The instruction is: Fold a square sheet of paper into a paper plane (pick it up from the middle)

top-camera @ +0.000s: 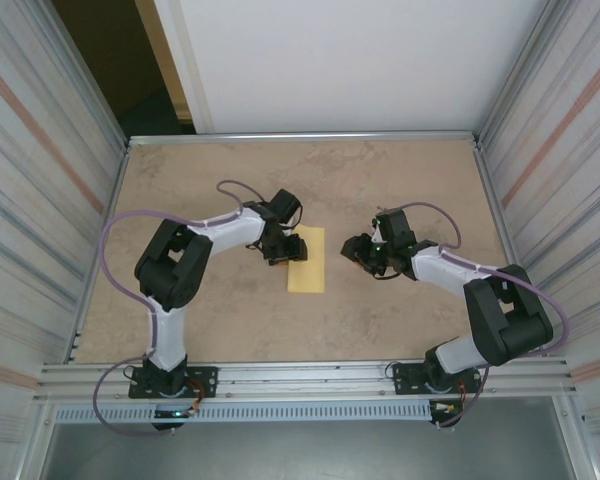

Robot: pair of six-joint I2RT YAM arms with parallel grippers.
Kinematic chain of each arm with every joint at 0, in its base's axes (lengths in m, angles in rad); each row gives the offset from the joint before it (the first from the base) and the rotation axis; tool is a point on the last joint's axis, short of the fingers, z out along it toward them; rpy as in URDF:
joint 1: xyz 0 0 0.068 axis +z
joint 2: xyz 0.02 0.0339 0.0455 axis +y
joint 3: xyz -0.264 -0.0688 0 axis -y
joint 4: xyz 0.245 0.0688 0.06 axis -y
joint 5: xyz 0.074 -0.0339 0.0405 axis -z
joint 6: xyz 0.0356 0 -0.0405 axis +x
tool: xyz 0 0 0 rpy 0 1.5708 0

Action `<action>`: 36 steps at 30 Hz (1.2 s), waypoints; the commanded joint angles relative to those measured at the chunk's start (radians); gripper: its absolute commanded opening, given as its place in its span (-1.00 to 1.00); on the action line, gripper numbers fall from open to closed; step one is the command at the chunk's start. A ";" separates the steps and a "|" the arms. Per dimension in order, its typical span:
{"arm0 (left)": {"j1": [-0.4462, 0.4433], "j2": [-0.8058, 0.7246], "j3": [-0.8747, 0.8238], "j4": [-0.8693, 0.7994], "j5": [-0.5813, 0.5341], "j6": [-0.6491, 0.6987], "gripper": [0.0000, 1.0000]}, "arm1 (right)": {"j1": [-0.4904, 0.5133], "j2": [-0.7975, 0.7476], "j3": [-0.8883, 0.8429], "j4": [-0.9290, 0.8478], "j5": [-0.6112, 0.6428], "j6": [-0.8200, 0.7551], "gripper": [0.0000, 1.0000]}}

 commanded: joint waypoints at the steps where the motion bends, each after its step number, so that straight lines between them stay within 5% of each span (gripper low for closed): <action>1: -0.055 0.240 -0.075 -0.011 -0.039 0.042 -0.02 | -0.012 0.021 0.018 -0.024 0.007 0.001 -0.16; 36: -0.060 0.375 0.008 -0.084 -0.038 0.011 0.14 | -0.019 0.126 0.037 0.042 -0.062 0.009 -0.16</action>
